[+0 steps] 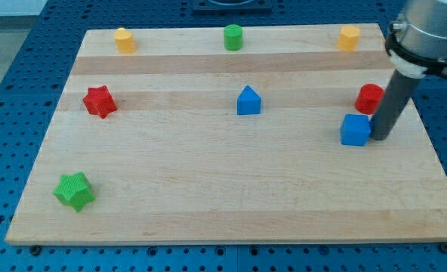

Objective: Move the blue cube towards the center of the board

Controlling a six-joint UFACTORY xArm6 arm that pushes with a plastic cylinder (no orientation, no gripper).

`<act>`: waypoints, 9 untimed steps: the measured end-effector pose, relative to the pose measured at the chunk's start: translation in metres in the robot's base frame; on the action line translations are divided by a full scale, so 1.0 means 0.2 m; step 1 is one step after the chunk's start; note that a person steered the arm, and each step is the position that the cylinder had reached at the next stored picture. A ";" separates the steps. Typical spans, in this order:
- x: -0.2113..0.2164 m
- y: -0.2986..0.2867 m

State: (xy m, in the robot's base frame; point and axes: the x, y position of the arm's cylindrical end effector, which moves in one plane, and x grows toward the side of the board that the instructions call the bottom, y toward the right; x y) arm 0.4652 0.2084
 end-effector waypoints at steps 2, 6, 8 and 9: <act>0.04 -0.21; 0.07 -0.42; 0.03 -0.57; 0.00 -0.59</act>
State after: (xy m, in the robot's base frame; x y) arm 0.4653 0.0909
